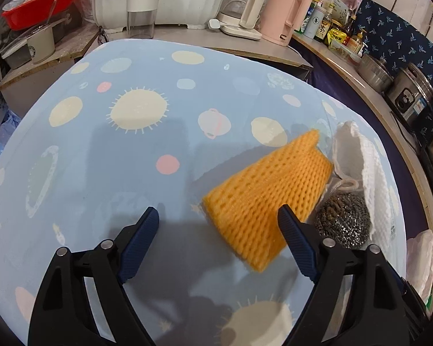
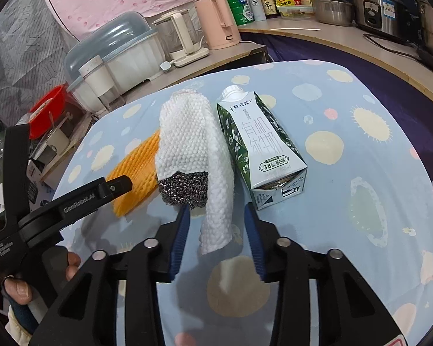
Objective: Collect trash
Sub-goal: 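Grasp the orange foam mesh sleeve with the left tool while the right tool grasps the paper towel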
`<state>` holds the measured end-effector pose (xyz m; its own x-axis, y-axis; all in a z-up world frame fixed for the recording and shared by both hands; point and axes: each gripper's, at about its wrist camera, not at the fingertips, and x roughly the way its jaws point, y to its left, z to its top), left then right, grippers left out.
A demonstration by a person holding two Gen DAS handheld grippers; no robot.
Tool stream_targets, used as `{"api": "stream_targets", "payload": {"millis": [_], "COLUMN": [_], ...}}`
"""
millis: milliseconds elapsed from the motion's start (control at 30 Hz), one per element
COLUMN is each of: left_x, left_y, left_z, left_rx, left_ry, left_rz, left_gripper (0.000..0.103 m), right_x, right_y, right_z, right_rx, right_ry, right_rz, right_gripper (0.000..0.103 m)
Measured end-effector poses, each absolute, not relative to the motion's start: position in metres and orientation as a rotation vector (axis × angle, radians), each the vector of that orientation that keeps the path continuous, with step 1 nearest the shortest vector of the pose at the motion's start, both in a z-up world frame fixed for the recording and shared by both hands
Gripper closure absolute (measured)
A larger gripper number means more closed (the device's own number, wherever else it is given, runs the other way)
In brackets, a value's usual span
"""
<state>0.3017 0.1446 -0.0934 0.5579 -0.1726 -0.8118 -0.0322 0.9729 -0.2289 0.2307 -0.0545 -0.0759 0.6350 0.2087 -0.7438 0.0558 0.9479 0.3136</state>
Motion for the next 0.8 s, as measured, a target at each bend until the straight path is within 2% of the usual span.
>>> {"api": "stream_targets", "payload": {"millis": [100,167,267,367,700,733,800], "left_x": [0.303,0.302,0.297,0.29,0.247,0.243,0.235], "left_y": [0.142,0.138,0.136,0.136,0.137,0.138,0.139], "left_z": [-0.094,-0.093,-0.09,-0.086,-0.065,-0.063,-0.06], "left_rx": [-0.216,-0.209,-0.2,-0.215,-0.249,-0.249,-0.251], "left_ry": [0.973,0.98,0.975,0.973,0.954,0.951,0.948], "left_rz": [-0.097,-0.126,-0.139,-0.155,-0.166,-0.166,-0.16], "left_gripper": [0.044,0.067,0.083,0.089,0.092,0.092,0.092], "right_x": [0.232,0.231,0.227,0.22,0.19,0.19,0.188], "right_y": [-0.057,-0.058,-0.061,-0.063,-0.081,-0.082,-0.084], "right_z": [-0.078,-0.078,-0.077,-0.073,-0.051,-0.051,-0.051], "right_rx": [0.327,0.329,0.333,0.342,0.372,0.377,0.396], "right_ry": [0.89,0.889,0.882,0.871,0.82,0.827,0.832], "right_rz": [0.089,0.087,0.088,0.088,0.072,0.076,0.09], "right_gripper": [0.089,0.094,0.097,0.098,0.1,0.1,0.092]}}
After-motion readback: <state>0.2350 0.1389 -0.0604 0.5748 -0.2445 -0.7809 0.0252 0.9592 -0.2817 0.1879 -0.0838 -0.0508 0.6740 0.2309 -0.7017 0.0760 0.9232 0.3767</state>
